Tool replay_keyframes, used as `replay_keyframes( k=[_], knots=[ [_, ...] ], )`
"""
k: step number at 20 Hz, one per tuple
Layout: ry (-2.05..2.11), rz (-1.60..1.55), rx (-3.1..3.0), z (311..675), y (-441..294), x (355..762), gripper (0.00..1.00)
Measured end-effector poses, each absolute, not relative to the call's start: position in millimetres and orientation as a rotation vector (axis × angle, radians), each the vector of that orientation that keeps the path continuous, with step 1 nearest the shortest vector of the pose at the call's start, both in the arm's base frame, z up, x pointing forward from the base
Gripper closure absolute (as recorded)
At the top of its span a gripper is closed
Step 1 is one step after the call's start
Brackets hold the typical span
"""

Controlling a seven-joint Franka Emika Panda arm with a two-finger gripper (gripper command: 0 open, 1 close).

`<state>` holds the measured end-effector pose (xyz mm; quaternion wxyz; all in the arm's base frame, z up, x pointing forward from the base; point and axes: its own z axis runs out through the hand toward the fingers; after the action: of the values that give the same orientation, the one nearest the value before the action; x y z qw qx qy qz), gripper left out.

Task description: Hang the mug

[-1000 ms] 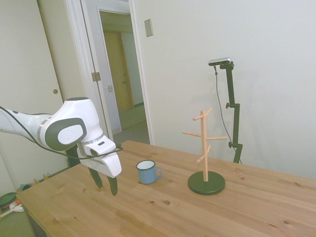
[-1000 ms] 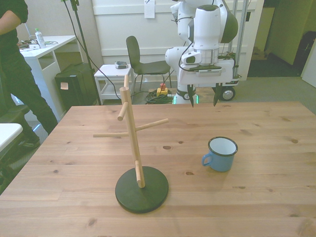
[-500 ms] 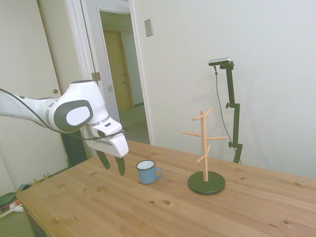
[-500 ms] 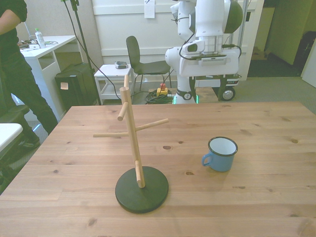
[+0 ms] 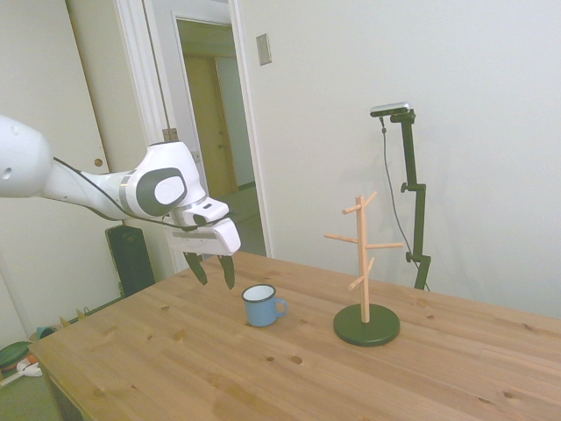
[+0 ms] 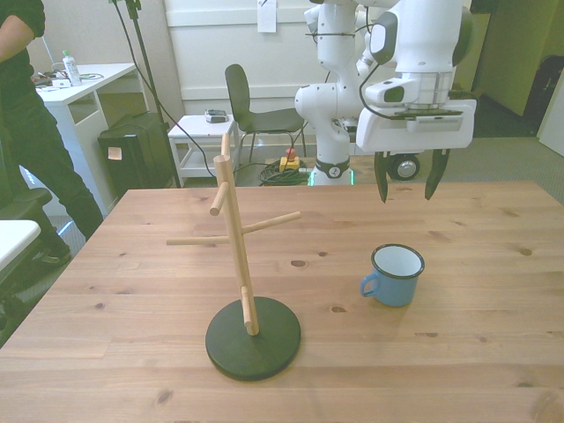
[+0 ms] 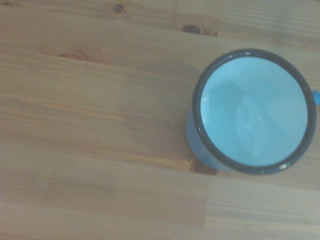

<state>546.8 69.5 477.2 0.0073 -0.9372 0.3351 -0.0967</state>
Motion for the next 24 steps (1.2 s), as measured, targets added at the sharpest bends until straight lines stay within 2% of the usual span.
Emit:
replay_keyframes(
  k=[5,17,18,24],
  knots=[
    [1.001,-0.332,-2.965,465.6,77.0,583.0,0.00],
    [0.953,-0.293,-3.002,418.6,95.7,620.4,0.00],
    [0.950,-0.289,-3.004,416.3,97.2,621.8,1.00],
    [0.944,-0.277,-3.016,407.9,99.9,624.1,1.00]
  ],
)
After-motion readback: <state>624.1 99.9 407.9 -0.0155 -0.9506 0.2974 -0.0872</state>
